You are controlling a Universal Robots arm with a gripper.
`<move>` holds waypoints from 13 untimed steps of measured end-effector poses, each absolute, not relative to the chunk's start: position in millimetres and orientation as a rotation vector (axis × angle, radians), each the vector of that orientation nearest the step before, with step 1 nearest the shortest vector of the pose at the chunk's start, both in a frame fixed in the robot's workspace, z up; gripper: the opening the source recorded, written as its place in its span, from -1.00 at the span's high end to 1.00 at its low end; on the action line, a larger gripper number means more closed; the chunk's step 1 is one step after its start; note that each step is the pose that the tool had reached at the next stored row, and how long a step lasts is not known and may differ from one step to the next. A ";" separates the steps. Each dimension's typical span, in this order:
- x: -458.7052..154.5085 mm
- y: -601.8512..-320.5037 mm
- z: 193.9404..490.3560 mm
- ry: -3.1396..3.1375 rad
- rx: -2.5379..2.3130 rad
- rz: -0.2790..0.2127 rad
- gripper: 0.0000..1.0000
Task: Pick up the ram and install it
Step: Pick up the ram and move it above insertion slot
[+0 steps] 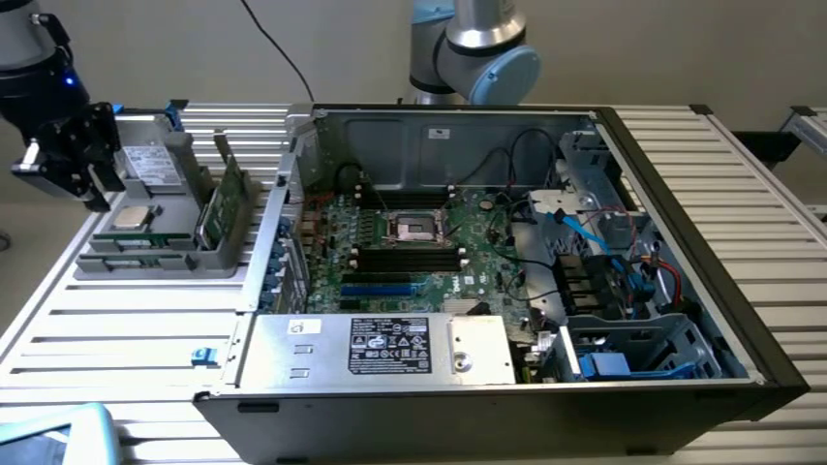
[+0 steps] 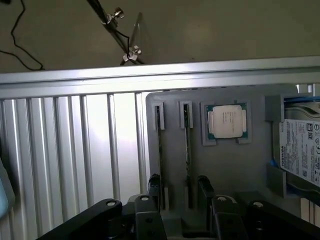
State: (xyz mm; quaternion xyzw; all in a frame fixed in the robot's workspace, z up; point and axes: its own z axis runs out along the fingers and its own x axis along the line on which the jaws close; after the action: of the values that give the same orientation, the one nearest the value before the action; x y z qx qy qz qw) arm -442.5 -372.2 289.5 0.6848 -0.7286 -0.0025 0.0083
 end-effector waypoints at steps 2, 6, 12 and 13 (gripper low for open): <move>-442.0 -372.2 285.9 -2.278 2.139 -0.008 0.15; -441.9 -372.2 278.5 -2.279 2.138 -0.008 0.15; -442.0 -372.5 267.6 -2.286 2.131 -0.008 0.15; -441.9 -373.4 265.9 -2.286 2.130 -0.008 0.15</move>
State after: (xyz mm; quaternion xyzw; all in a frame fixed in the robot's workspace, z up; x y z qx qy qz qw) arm -441.9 -373.4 265.9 0.6817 -0.7316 -0.0025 0.0084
